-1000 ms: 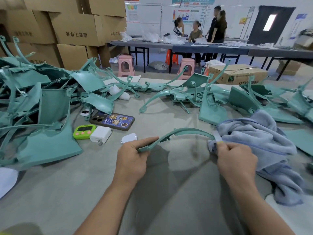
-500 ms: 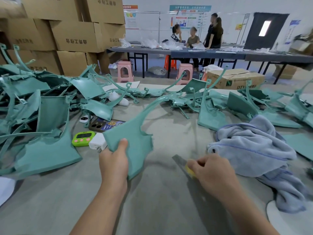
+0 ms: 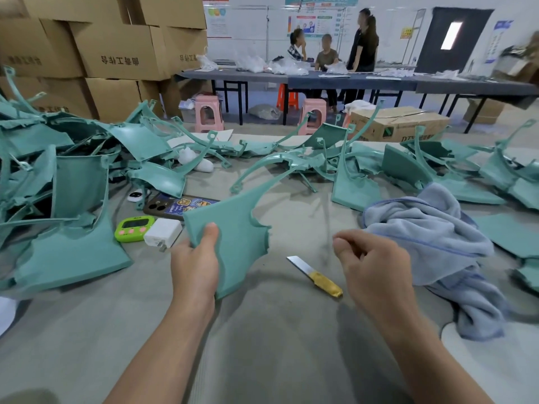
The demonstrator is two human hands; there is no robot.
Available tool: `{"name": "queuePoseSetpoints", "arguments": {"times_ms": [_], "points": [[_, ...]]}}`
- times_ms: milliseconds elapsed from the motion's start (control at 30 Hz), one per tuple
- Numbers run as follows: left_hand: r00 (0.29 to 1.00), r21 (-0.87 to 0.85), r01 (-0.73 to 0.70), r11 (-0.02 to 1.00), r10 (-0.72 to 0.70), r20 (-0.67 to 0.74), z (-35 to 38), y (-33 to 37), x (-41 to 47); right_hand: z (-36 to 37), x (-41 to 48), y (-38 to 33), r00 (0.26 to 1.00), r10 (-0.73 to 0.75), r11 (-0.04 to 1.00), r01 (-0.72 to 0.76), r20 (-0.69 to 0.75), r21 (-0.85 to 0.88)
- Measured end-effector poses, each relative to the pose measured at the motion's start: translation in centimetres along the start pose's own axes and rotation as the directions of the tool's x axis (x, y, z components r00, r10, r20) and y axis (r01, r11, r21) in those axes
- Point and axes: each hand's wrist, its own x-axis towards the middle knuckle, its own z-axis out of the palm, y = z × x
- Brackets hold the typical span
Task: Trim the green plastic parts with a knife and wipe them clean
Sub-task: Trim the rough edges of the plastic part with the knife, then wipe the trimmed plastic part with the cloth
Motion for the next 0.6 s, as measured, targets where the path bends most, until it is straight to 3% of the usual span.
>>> {"name": "queuePoseSetpoints", "arguments": {"times_ms": [67, 100, 200, 233, 367, 600], "points": [[1.0, 0.001, -0.004, 1.0, 0.004, 0.012, 0.0, 0.0, -0.1, -0.2, -0.7, -1.4, 0.983, -0.076, 0.983, 0.102, -0.165, 0.152], [1.0, 0.002, -0.007, 1.0, 0.007, 0.013, -0.1, 0.1, -0.1, -0.1, -0.8, -1.7, 0.982, -0.115, 0.973, 0.142, -0.149, 0.184], [1.0, 0.016, -0.014, 1.0, 0.014, -0.001, 0.0, 0.0, 0.0, 0.9, -1.1, -2.1, 0.98, -0.119, 0.99, 0.105, 0.161, 0.092], [1.0, 0.02, -0.016, 1.0, 0.016, -0.006, -0.1, -0.1, 0.0, 1.2, -1.2, -1.9, 0.974, -0.113, 0.993, 0.102, 0.195, 0.065], [1.0, 0.021, -0.019, 1.0, 0.019, -0.001, 0.0, 0.0, -0.1, 0.9, -1.0, -1.5, 0.988, -0.15, 0.986, 0.146, 0.042, 0.082], [1.0, -0.034, 0.006, 0.999, -0.007, -0.029, 0.5, 0.0, 0.2, 1.7, 1.7, -1.4, 0.998, -0.029, 1.0, 0.03, 0.059, -0.01]]}}
